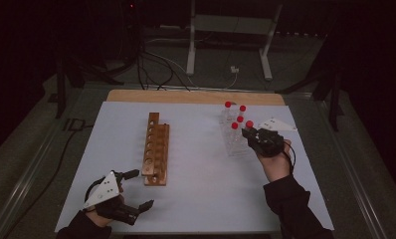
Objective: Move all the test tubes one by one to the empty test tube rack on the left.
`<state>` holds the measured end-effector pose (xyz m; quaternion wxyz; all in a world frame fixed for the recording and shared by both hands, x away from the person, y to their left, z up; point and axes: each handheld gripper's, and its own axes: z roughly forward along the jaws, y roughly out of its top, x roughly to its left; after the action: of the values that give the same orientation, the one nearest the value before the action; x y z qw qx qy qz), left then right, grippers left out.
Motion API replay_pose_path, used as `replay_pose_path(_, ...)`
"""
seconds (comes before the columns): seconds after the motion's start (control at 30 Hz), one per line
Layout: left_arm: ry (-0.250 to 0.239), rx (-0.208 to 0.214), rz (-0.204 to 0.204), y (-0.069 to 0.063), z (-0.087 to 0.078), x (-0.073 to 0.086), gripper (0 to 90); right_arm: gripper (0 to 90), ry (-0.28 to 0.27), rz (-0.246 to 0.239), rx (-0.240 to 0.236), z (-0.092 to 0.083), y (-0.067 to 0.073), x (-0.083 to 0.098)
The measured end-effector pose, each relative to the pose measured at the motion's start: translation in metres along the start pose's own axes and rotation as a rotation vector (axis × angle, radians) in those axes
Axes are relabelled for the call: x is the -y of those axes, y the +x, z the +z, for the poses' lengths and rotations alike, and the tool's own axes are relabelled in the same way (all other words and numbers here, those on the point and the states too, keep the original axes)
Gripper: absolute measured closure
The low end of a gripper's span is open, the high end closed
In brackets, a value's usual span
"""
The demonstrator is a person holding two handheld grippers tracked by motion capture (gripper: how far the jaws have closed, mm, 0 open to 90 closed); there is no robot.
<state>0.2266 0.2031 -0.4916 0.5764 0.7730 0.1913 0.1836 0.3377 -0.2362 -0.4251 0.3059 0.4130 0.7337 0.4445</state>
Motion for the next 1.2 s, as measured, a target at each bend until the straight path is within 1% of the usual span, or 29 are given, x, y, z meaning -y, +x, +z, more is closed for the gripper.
replay_pose_path(0.03,-0.009,0.002,-0.003,0.0,0.0,-0.002,0.4,75.4,0.0,-0.011,-0.012,-0.004,0.002,-0.001)
replay_pose_path(0.1,-0.016,0.024,-0.019,0.001,0.0,-0.008,0.4,75.4,0.001,-0.017,-0.023,-0.008,0.005,0.0)
replay_pose_path(0.17,0.001,0.039,-0.032,0.002,0.0,-0.013,0.4,75.4,0.006,-0.024,-0.037,-0.01,0.008,0.001)
replay_pose_path(0.2,0.013,0.039,-0.031,0.002,0.001,-0.017,0.4,75.4,0.009,-0.027,-0.042,-0.011,0.009,0.002)
replay_pose_path(0.23,0.036,0.046,-0.028,0.002,0.002,-0.02,0.4,75.4,0.009,-0.027,-0.042,-0.011,0.009,0.002)
replay_pose_path(0.27,0.037,0.059,-0.034,0.002,0.003,-0.023,0.4,75.4,0.015,-0.037,-0.063,-0.013,0.014,0.004)
replay_pose_path(0.33,0.022,0.074,-0.045,0.004,0.005,-0.027,0.4,75.4,0.018,-0.04,-0.071,-0.014,0.016,0.005)
replay_pose_path(0.37,0.02,0.07,-0.042,0.005,0.007,-0.029,0.4,75.4,0.02,-0.042,-0.079,-0.014,0.017,0.006)
replay_pose_path(0.4,0.022,0.066,-0.049,0.005,0.009,-0.031,0.4,75.4,0.024,-0.045,-0.09,-0.015,0.02,0.008)
replay_pose_path(0.43,0.017,0.07,-0.057,0.006,0.011,-0.033,0.4,75.4,0.038,-0.063,-0.109,-0.015,0.026,0.012)
replay_pose_path(0.47,0.015,0.069,-0.062,0.007,0.012,-0.034,0.4,75.4,0.043,-0.069,-0.115,-0.015,0.028,0.013)
replay_pose_path(0.5,0.023,0.071,-0.058,0.007,0.015,-0.035,0.4,75.4,0.053,-0.079,-0.128,-0.015,0.032,0.015)
replay_pose_path(0.57,0.033,0.072,-0.045,0.008,0.018,-0.038,0.4,75.4,0.056,-0.085,-0.136,-0.015,0.034,0.016)
replay_pose_path(0.6,0.04,0.078,-0.044,0.008,0.019,-0.04,0.4,75.4,0.06,-0.086,-0.15,-0.015,0.037,0.018)
replay_pose_path(0.63,0.043,0.073,-0.038,0.008,0.021,-0.041,0.4,75.4,0.068,-0.105,-0.168,-0.015,0.043,0.021)
replay_pose_path(0.67,0.044,0.084,-0.043,0.008,0.022,-0.043,0.4,75.4,0.068,-0.105,-0.168,-0.015,0.043,0.021)
replay_pose_path(0.7,0.045,0.085,-0.041,0.009,0.024,-0.045,0.4,75.4,0.07,-0.111,-0.176,-0.015,0.046,0.022)
replay_pose_path(0.73,0.046,0.078,-0.03,0.009,0.026,-0.046,0.4,75.4,0.072,-0.113,-0.188,-0.014,0.049,0.023)
replay_pose_path(0.8,0.046,0.085,-0.035,0.009,0.03,-0.05,0.4,75.4,0.075,-0.125,-0.2,-0.014,0.054,0.025)
replay_pose_path(0.83,0.043,0.084,-0.032,0.009,0.032,-0.052,0.4,75.4,0.078,-0.134,-0.216,-0.014,0.059,0.026)
replay_pose_path(0.87,0.042,0.093,-0.031,0.008,0.034,-0.054,0.4,75.4,0.079,-0.135,-0.226,-0.014,0.062,0.027)
replay_pose_path(0.93,0.041,0.095,-0.019,0.006,0.038,-0.058,0.4,75.4,0.08,-0.14,-0.231,-0.014,0.064,0.027)
replay_pose_path(0.97,0.043,0.097,-0.015,0.005,0.04,-0.061,0.5,75.4,0.083,-0.143,-0.248,-0.015,0.068,0.028)
replay_pose_path(1.0,0.044,0.096,-0.011,0.004,0.042,-0.063,0.5,75.4,0.083,-0.143,-0.248,-0.015,0.068,0.028)
replay_pose_path(1.03,0.044,0.102,-0.006,0.004,0.044,-0.065,0.5,75.4,0.088,-0.155,-0.256,-0.016,0.072,0.028)
replay_pose_path(1.1,0.043,0.108,-0.002,0.002,0.048,-0.069,0.6,75.4,0.087,-0.162,-0.266,-0.018,0.075,0.029)
replay_pose_path(1.13,0.042,0.122,-0.001,0.001,0.05,-0.072,0.6,75.4,0.087,-0.162,-0.266,-0.018,0.075,0.029)
replay_pose_path(1.2,0.043,0.125,0.01,-0.002,0.056,-0.076,1.4,75.4,0.087,-0.166,-0.279,-0.02,0.078,0.029)
